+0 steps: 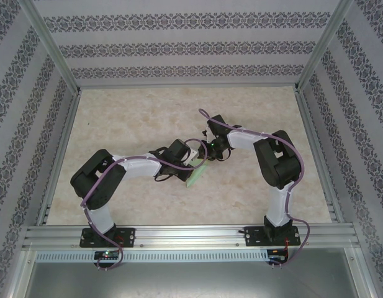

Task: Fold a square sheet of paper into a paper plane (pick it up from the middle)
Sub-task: Third fold the triangle at the center of the table.

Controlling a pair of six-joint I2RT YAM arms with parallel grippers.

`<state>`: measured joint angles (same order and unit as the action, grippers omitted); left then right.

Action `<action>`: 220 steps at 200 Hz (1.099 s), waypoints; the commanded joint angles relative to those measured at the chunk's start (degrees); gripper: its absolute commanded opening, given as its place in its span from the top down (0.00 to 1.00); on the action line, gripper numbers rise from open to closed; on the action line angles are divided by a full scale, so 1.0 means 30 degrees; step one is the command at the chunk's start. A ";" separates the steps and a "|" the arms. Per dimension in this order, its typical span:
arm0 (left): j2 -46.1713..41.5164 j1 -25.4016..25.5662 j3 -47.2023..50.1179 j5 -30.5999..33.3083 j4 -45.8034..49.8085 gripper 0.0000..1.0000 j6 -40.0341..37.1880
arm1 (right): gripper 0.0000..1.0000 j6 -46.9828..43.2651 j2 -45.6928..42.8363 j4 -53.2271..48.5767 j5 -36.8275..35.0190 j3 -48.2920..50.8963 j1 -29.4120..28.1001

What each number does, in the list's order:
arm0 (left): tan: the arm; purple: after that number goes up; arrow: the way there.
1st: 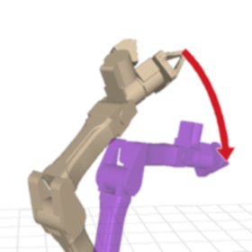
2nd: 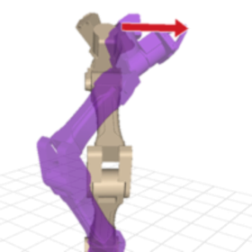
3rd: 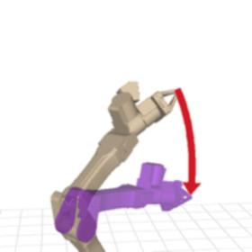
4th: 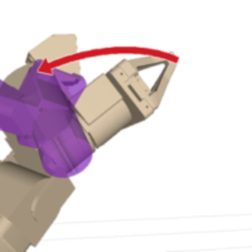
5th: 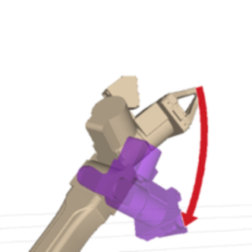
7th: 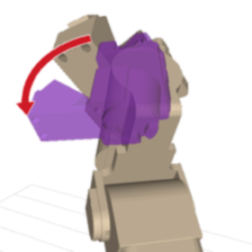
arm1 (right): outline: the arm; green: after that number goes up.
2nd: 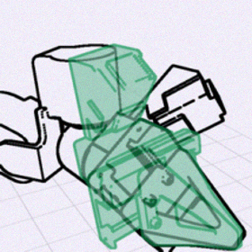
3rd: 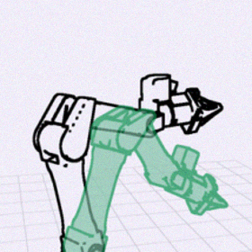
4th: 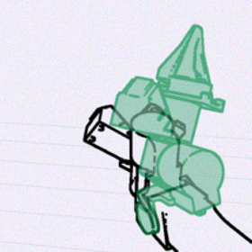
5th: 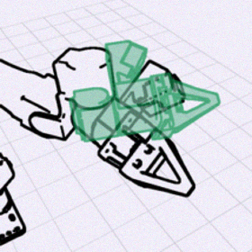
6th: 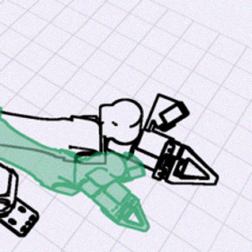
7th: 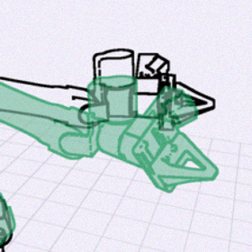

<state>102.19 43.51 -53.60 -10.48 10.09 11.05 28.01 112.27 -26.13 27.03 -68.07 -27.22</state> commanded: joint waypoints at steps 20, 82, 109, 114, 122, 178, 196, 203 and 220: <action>0.0303 -0.0176 0.0343 -0.0238 -0.0327 1.00 0.0174 | 0.84 0.0922 -0.1826 0.0712 0.0094 0.0499 0.0463; 0.0037 -0.0176 0.0693 -0.0027 -0.0406 1.00 0.0387 | 0.93 0.2847 -0.5637 0.2524 -0.0731 0.3878 0.1491; 0.0043 -0.0161 0.0804 -0.0123 -0.0560 1.00 0.0534 | 1.00 0.4489 -0.6236 0.4733 0.0219 0.5825 0.0515; 0.0063 -0.0175 0.0839 -0.0125 -0.0600 1.00 0.0532 | 1.00 0.4665 -0.6227 0.4977 0.0220 0.5976 0.0248; 0.0122 -0.0175 0.0763 -0.0132 -0.0510 1.00 0.0510 | 1.00 0.5079 -0.6136 0.5419 0.0256 0.6210 -0.0156; 0.0183 -0.0161 0.0751 -0.0029 -0.0399 1.00 0.0389 | 1.00 0.6678 -0.4644 0.8520 0.0971 0.7513 -0.0770; 0.0191 -0.0176 0.0667 0.0087 -0.0314 1.00 0.0317 | 1.00 0.6305 -0.4847 0.8132 0.0963 0.7367 -0.0668; 0.0177 -0.0176 0.0643 0.0136 -0.0232 1.00 0.0287 | 1.00 0.6117 -0.5000 0.7842 0.0825 0.7314 -0.0582; 0.0083 -0.0172 0.0634 0.0299 -0.0130 1.00 0.0374 | 1.00 0.5978 -0.5416 0.7704 0.0921 0.7487 -0.0289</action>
<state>102.10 43.51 -52.73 -10.39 8.36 11.88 46.44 97.97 -4.71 28.88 -46.00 -29.26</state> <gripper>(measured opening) 0.061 0.040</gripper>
